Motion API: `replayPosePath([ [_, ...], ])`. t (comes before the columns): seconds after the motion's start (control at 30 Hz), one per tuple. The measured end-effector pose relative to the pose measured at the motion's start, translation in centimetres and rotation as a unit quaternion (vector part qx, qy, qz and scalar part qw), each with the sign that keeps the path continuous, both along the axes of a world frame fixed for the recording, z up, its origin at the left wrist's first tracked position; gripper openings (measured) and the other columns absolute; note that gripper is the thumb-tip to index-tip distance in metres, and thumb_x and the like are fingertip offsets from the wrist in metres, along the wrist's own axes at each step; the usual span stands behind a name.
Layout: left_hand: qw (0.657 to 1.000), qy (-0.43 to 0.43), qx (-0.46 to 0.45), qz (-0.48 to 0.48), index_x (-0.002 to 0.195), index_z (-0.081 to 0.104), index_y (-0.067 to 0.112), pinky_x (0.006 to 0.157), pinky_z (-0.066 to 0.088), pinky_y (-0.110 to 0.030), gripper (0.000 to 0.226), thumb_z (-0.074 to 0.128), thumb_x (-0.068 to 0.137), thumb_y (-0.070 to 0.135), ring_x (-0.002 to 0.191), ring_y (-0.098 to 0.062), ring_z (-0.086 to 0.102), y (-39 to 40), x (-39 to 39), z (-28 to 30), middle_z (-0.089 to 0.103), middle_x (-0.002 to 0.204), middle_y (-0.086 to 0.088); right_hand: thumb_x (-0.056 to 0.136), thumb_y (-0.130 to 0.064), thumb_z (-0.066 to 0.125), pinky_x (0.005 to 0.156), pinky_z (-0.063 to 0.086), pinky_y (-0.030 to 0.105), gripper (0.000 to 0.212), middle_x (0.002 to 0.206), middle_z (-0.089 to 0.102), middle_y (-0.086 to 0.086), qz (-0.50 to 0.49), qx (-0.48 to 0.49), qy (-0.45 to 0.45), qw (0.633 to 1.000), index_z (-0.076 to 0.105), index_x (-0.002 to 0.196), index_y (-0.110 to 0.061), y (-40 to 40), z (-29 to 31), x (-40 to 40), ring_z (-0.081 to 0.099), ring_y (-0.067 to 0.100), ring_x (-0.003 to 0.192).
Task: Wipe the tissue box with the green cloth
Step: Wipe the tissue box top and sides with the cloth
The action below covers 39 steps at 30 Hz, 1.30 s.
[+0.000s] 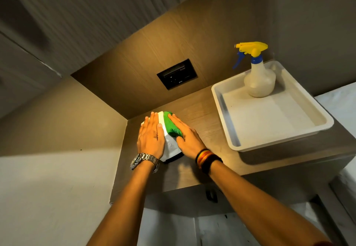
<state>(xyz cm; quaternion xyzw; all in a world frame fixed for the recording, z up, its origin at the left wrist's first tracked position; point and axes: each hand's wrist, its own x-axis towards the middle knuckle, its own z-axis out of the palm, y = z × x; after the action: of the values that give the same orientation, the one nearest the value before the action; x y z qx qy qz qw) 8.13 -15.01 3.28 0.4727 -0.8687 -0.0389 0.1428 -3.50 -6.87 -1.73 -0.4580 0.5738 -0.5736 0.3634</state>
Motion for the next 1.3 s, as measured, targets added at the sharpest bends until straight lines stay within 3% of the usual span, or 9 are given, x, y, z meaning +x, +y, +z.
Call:
replayPosePath([
  [0.1,1.0,0.0,0.001,0.0,0.155,0.024,0.016,0.125,0.012,-0.037,0.064,0.015,0.097,0.041,0.152,-0.017,0.017,0.1,0.0,0.0,0.024,0.163,-0.002,0.081,0.015,0.039,0.121,0.019,0.036,0.085,0.163,0.023,-0.003,-0.012,-0.022,0.041,0.999,0.026,0.153,-0.028,1.5,-1.8,1.2,0.016,0.015,0.151],
  [0.3,1.0,-0.005,0.002,0.003,0.155,0.023,0.016,0.125,0.01,-0.035,0.064,0.015,0.096,0.038,0.152,-0.017,0.017,0.1,-0.2,0.2,0.024,0.163,-0.001,0.076,0.017,0.038,0.118,0.024,0.027,0.085,0.156,0.039,-0.001,-0.008,0.02,0.029,0.999,0.044,0.144,-0.033,-3.2,1.6,-2.3,0.035,0.018,0.144],
  [0.4,1.0,-0.008,0.0,0.005,0.155,0.023,0.017,0.125,0.01,-0.036,0.062,0.016,0.097,0.038,0.152,-0.017,0.017,0.1,-0.2,0.1,0.024,0.163,-0.001,0.075,0.017,0.037,0.121,0.025,0.031,0.084,0.154,0.043,0.001,0.008,0.01,0.027,1.0,0.046,0.144,-0.03,-4.1,2.1,-2.9,0.037,0.018,0.144],
  [0.53,1.0,-0.001,0.0,0.008,0.155,0.023,0.017,0.125,0.011,-0.036,0.062,0.016,0.097,0.04,0.151,-0.017,0.018,0.0,0.0,-0.3,0.024,0.163,-0.001,0.08,0.018,0.038,0.12,0.025,0.035,0.088,0.162,0.027,-0.006,-0.005,-0.001,-0.007,1.0,0.033,0.149,-0.036,-0.6,-0.6,-0.2,0.024,0.014,0.148],
  [0.67,1.0,-0.007,0.005,0.009,0.156,0.021,0.017,0.125,0.011,-0.038,0.06,0.017,0.1,0.039,0.152,-0.018,0.017,-0.1,0.1,-0.3,0.022,0.164,-0.001,0.083,0.016,0.042,0.122,0.02,0.04,0.089,0.164,0.016,-0.009,-0.015,-0.014,0.052,0.998,0.018,0.154,-0.032,1.5,-3.3,1.5,0.013,0.014,0.151],
  [0.8,1.0,-0.013,0.008,0.007,0.156,0.021,0.017,0.125,0.011,-0.039,0.057,0.019,0.102,0.036,0.152,-0.017,0.015,-0.1,-0.1,-0.2,0.021,0.164,-0.001,0.087,0.013,0.041,0.124,0.015,0.049,0.089,0.166,0.004,-0.007,-0.007,0.034,0.081,0.996,0.002,0.156,-0.028,0.1,-2.4,0.5,-0.001,0.019,0.153],
  [1.0,1.0,0.001,0.015,0.006,0.156,0.021,0.018,0.125,0.011,-0.039,0.063,0.016,0.098,0.041,0.152,-0.016,0.014,0.1,0.0,-0.1,0.021,0.164,0.0,0.082,0.012,0.044,0.119,0.004,0.037,0.105,0.164,-0.005,-0.019,-0.033,-0.019,0.074,0.997,-0.007,0.15,-0.049,2.5,-3.7,3.6,-0.007,0.01,0.152],
  [1.17,1.0,-0.007,0.009,0.011,0.156,0.021,0.018,0.125,0.01,-0.038,0.063,0.015,0.097,0.041,0.152,-0.016,0.015,0.0,-0.1,-0.1,0.021,0.164,0.001,0.083,0.016,0.041,0.121,0.025,0.047,0.091,0.165,0.014,-0.006,-0.009,0.035,-0.035,0.999,0.016,0.154,-0.035,0.3,-3.0,0.9,0.015,0.019,0.151],
  [1.3,1.0,-0.018,0.002,0.009,0.156,0.02,0.018,0.126,0.009,-0.037,0.06,0.018,0.1,0.037,0.152,-0.016,0.014,-0.2,-0.2,-0.1,0.021,0.164,0.0,0.084,0.019,0.037,0.121,0.026,0.041,0.079,0.159,0.033,0.005,0.037,0.052,-0.116,0.991,0.032,0.151,-0.021,-3.1,0.3,-2.2,0.031,0.023,0.146],
])
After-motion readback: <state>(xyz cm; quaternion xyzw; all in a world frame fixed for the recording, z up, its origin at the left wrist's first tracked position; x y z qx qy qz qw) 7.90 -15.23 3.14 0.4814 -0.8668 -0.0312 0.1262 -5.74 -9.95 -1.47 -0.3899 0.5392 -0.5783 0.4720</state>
